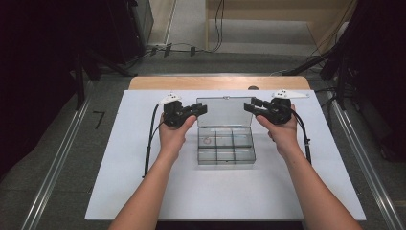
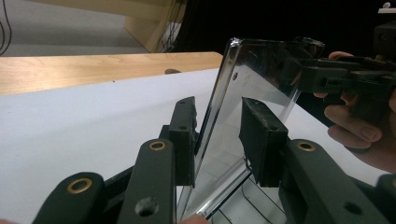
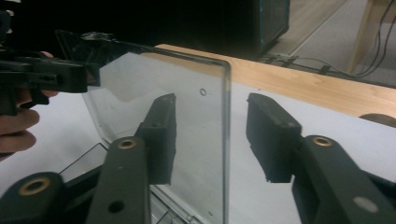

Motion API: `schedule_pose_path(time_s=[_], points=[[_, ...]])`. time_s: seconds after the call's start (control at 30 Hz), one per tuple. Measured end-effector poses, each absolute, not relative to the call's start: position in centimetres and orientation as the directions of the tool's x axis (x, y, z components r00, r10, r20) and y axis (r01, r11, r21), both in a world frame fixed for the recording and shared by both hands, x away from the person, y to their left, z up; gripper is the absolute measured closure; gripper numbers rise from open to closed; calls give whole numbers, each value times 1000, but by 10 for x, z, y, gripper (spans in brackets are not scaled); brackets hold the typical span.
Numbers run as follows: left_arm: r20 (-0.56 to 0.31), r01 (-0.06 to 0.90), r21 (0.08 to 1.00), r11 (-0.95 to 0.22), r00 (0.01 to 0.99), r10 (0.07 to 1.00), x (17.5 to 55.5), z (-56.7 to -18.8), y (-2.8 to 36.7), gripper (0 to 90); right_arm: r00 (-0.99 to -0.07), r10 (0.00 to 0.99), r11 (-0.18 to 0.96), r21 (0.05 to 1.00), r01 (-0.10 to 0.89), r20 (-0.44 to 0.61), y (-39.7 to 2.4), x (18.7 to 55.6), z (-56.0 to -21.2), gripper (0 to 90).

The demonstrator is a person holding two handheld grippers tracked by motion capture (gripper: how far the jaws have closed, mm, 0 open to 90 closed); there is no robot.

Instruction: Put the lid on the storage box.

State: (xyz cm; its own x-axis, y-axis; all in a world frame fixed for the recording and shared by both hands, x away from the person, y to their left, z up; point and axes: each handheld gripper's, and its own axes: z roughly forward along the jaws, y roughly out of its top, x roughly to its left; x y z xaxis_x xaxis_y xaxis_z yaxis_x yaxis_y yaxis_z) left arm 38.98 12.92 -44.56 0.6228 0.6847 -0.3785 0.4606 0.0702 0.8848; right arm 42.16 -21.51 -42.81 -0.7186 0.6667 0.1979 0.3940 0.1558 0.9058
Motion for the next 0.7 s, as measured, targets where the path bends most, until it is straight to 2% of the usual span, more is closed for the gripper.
schedule_pose_path(time_s=[0.2, 0.37, 0.5, 0.7], points=[[-375, 454, 888, 70, 630, 680, 385, -446, 131, 660, -739, 651, 174, 915, 365, 171, -212, 415, -425, 613], [-378, 456, 887, 72, 627, 681, 382, -447, 133, 644, -747, 646, 176, 921, 347, 158, -213, 410, -426, 626], [-368, 448, 892, 66, 632, 682, 376, -446, 137, 593, -750, 644, 177, 924, 338, 151, -214, 406, -426, 630], [-333, 434, 900, 39, 626, 705, 362, -446, 144, 618, -751, 642, 170, 926, 336, 155, -215, 401, -427, 624]])
